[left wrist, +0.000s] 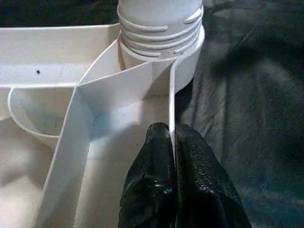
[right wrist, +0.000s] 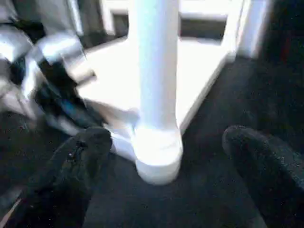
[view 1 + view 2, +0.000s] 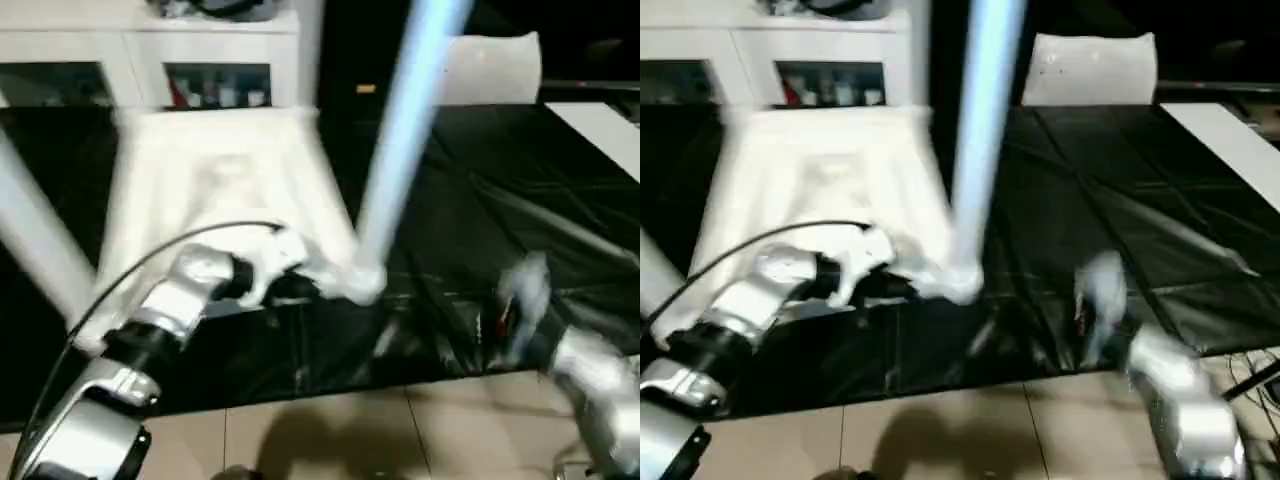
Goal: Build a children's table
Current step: Rotate table base, then rotate leg to tighten
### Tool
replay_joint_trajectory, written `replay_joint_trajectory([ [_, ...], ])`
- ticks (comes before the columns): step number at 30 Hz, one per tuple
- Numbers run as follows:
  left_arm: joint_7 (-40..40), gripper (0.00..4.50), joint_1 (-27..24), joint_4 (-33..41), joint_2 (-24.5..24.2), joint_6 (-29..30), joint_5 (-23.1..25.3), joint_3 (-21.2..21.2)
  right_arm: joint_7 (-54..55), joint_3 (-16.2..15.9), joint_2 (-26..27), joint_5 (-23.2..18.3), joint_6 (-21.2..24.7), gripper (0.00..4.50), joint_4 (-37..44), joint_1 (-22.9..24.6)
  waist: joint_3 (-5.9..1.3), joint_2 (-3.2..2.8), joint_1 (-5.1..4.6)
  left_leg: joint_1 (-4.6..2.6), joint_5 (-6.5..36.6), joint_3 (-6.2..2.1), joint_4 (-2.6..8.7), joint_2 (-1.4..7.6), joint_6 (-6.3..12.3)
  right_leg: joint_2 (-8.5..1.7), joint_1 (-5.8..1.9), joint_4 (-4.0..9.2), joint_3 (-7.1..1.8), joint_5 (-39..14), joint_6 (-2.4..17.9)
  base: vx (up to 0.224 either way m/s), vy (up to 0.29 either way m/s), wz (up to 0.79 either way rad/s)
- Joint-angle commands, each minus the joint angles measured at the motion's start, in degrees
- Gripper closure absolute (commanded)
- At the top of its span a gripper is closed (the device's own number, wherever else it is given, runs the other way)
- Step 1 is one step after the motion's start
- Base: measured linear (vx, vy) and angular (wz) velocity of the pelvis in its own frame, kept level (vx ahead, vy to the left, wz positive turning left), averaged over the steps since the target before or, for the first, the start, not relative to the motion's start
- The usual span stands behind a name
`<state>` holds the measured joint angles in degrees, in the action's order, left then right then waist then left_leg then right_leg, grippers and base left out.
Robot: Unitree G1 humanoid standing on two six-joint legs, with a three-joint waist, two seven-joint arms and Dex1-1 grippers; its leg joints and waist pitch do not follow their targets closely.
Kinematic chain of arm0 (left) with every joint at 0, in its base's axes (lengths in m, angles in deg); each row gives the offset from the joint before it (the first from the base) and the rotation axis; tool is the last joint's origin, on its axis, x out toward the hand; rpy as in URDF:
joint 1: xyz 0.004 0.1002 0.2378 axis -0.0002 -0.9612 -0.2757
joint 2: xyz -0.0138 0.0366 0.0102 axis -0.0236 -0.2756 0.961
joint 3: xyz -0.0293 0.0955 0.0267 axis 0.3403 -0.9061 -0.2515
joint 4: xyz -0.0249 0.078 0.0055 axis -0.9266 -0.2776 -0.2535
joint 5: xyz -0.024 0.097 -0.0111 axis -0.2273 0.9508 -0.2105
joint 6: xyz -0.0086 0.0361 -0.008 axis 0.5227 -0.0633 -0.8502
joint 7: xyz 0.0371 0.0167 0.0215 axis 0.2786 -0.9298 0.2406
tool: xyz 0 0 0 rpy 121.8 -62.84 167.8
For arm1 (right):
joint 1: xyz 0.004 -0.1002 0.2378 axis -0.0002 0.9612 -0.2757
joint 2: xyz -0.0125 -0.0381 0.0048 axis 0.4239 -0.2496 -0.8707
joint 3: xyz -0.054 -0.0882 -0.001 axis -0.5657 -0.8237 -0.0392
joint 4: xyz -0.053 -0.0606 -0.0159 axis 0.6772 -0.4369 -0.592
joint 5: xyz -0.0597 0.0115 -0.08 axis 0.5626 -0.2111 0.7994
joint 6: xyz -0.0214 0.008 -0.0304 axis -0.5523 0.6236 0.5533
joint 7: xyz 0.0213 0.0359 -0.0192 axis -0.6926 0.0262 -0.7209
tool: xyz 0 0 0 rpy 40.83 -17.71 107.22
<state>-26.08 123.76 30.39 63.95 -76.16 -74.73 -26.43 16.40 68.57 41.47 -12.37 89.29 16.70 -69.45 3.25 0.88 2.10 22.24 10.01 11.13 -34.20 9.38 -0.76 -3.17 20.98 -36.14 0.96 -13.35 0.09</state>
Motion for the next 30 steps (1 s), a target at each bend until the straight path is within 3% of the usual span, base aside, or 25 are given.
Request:
replay_joint_trajectory([
  [1, 0.0, 4.45, -1.29, 2.07, -1.3, 0.88, -0.38, 0.95, 2.17, -0.39, 0.21, -1.82, 4.53, 0.0, 5.71, -1.21, -3.45, -0.22, 0.85, -1.69, 10.36, -2.09, 4.0, 4.28, 3.13, -5.18, -1.4, 4.58, -2.07, -3.1, 15.33, 0.0, 0.0, 0.0],
  [4, 1.23, 4.45, -1.7, 2.5, -1.49, -0.95, -0.76, 0.51, 4.55, -0.99, 0.7, -2.14, 8.03, 0.0, 9.66, -2.43, -3.39, -0.51, 1.39, -1.88, 11.6, -2.07, 4.28, 4.31, 1.73, -5.06, -1.04, 4.6, -2.06, -4.52, 14.4, 0.0, 0.0, 0.0],
  [5, 1.54, 4.45, -1.99, 2.44, -1.48, -3.54, -0.62, 0.35, 7.03, -1.65, 1.22, -2.58, 11.16, 0.0, 12.81, -2.89, -3.3, -0.45, 1.57, -1.95, 12.05, -2.08, 4.45, 4.37, 1.03, -5.07, -0.95, 4.67, -2.17, -5.32, 13.76, 0.0, 0.0, 0.0],
  [10, 2.67, 4.45, -2.22, 1.97, -1.89, -7.68, 0.06, -0.2, 9.05, -2.45, 1.29, -2.37, 13.17, 0.0, 14.46, -2.32, -3.31, -0.77, 1.86, -2.02, 14.14, -2.07, 4.62, 4.29, -1.03, -5.34, -0.71, 4.79, -2.35, -6.94, 12.43, 0.0, 0.0, 0.0],
  [14, 5.05, 4.45, -3.19, 0.8, -2.69, -14.24, -0.29, -0.57, 13.76, -3.61, 1.02, 1.66, 17.52, 0.0, 15.08, -0.58, -3.25, -0.53, 1.95, -1.95, 14.7, -2.06, 4.75, 4.12, -2.22, -5.32, -0.59, 5.0, -2.47, -8.84, 10.92, 0.0, 0.0, 0.0],
  [20, 10.91, 4.45, -5.22, 3.47, -2.14, -14.52, -3.16, -1.33, 14.47, -6.19, -0.18, 4.53, 18.09, 0.0, 14.09, 1.41, -3.27, -0.77, 2.53, -1.96, 13.78, -2.0, 4.7, 4.3, -2.27, -5.52, -0.54, 4.82, -2.54, -7.89, 10.76, 0.0, 0.0, 0.0],
  [24, 11.06, 4.45, -6.09, 3.18, -1.26, -18.15, -2.72, -2.23, 14.42, -6.02, -0.54, 4.44, 18.03, 0.0, 13.41, 1.7, -3.35, -0.57, 3.16, -1.93, 12.53, -1.78, 4.44, 4.17, -0.85, -5.56, -0.61, 4.78, -2.58, -6.16, 10.74, 0.0, 0.0, 0.0],
  [28, 5.21, 4.45, -4.4, -0.28, 0.23, -19.34, 0.59, -1.7, 15.19, -5.3, 0.29, 4.04, 18.78, 0.0, 13.91, 2.01, -3.06, -0.96, 3.25, -2.09, 15.38, -1.88, 4.75, 4.29, -1.57, -5.59, -0.32, 5.35, -2.61, -12.02, 9.54, 0.0, 0.0, 0.0],
  [29, 5.98, 4.22, -4.78, 1.18, 1.09, -17.11, -2.41, 0.46, 15.66, -5.41, 0.71, 4.29, 18.44, 0.0, 13.87, 2.35, -3.03, -1.46, 3.4, -2.29, 17.02, -2.09, 4.81, 4.29, -2.59, -5.82, -0.18, 5.46, -2.67, -15.04, 9.16, 0.0, 0.0, 0.0],
  [30, 6.07, 4.06, -5.29, 2.99, 1.89, -15.19, -5.23, 2.62, 16.17, -5.38, 1.09, 4.54, 18.05, 0.0, 13.87, 2.71, -3.06, -1.34, 3.23, -2.08, 17.25, -2.2, 5.04, 4.27, -3.01, -5.74, -0.33, 5.57, -2.61, -15.78, 8.78, 0.0, 0.0, 0.0],
])
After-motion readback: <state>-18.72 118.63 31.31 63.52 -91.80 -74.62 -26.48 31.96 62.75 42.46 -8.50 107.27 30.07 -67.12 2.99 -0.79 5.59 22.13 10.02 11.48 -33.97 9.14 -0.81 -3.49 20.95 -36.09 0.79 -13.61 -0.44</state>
